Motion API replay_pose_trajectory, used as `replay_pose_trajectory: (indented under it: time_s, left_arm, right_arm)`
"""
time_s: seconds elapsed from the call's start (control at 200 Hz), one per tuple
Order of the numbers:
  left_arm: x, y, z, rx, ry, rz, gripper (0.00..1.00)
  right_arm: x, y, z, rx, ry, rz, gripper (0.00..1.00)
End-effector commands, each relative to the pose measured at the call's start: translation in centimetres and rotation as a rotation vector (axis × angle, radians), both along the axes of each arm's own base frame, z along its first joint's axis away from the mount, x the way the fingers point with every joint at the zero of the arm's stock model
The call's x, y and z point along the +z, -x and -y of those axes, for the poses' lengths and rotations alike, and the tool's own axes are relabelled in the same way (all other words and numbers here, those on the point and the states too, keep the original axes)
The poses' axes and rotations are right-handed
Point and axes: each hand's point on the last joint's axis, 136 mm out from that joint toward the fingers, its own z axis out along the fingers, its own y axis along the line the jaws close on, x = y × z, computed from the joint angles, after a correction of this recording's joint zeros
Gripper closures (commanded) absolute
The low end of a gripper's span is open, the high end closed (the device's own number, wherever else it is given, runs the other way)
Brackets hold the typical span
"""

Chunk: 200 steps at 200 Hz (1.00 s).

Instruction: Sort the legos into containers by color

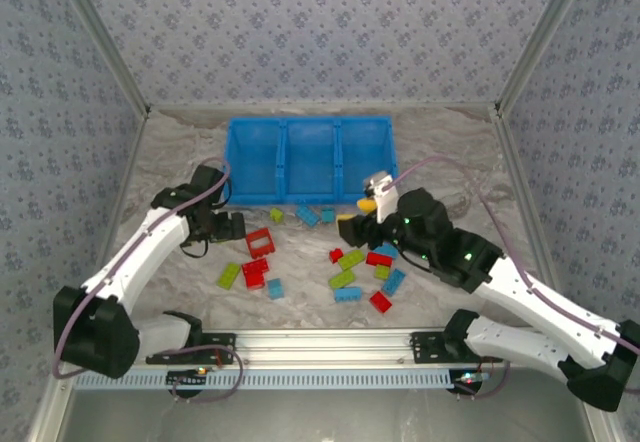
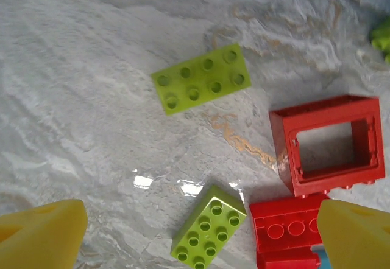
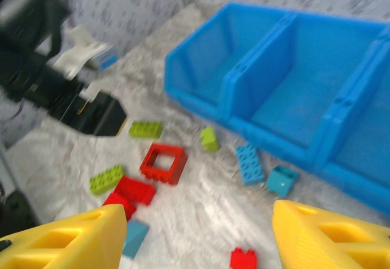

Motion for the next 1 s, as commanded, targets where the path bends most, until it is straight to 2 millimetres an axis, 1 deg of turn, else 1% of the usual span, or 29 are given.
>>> replay_pose_trajectory:
  time_s: [0.0, 0.095, 0.18, 0.25, 0.31, 0.36, 0.415, 0.61, 0.68, 0.725, 0.754, 0.879, 0.994]
  left_arm:
    - [1.3, -1.8, 1.2, -0.194, 0.010, 0.055, 0.02]
    - [2.7, -3.5, 1.0, -0.276, -0.050, 0.066, 0.02]
    - [2.5, -4.2, 0.0, -0.365, -0.154, 0.019, 0.02]
    - [1.1, -4.0, -1.2, -0.442, -0.254, -0.055, 0.02]
    - [-0.9, -3.2, -2.1, -0.498, -0.308, -0.141, 0.02]
    - [-2.4, -2.9, -2.4, -0.511, -0.325, -0.193, 0.02]
    - [-3.5, -2.8, -2.0, -0.513, -0.301, -0.215, 0.02]
    - [-5.4, -3.9, -0.7, -0.513, -0.243, -0.199, 0.03]
    - [-6.4, -4.0, -0.4, -0.514, -0.229, -0.202, 0.06]
    - [-7.1, -4.0, -0.3, -0.521, -0.220, -0.216, 0.12]
    - [-7.6, -4.0, -0.2, -0.523, -0.215, -0.227, 0.13]
    - [-8.9, -3.7, 0.0, -0.538, -0.204, -0.258, 0.18]
    - [-9.5, -3.6, -0.2, -0.540, -0.211, -0.262, 0.19]
  right_arm:
    - [1.8, 1.3, -2.1, 0.086, -0.062, 0.067, 0.33]
    - [1.7, 1.5, -3.2, 0.100, -0.061, 0.069, 0.32]
    - [1.5, 1.3, -3.7, 0.091, -0.042, 0.066, 0.32]
    - [1.6, 1.1, -3.9, 0.083, -0.035, 0.067, 0.32]
    - [1.8, 1.0, -3.9, 0.075, -0.037, 0.074, 0.32]
    - [2.0, 1.0, -3.8, 0.071, -0.039, 0.077, 0.32]
    - [2.0, 0.9, -3.8, 0.067, -0.039, 0.079, 0.32]
    - [1.9, 1.0, -3.7, 0.059, -0.040, 0.065, 0.31]
    - [1.7, 0.8, -3.6, 0.047, -0.034, 0.060, 0.31]
    - [1.6, 0.7, -3.5, 0.042, -0.032, 0.058, 0.31]
    - [1.7, 0.8, -3.5, 0.042, -0.034, 0.057, 0.31]
    - [2.0, 0.9, -3.5, 0.047, -0.038, 0.051, 0.31]
    - [2.5, 1.8, -4.2, 0.108, -0.087, 0.056, 0.30]
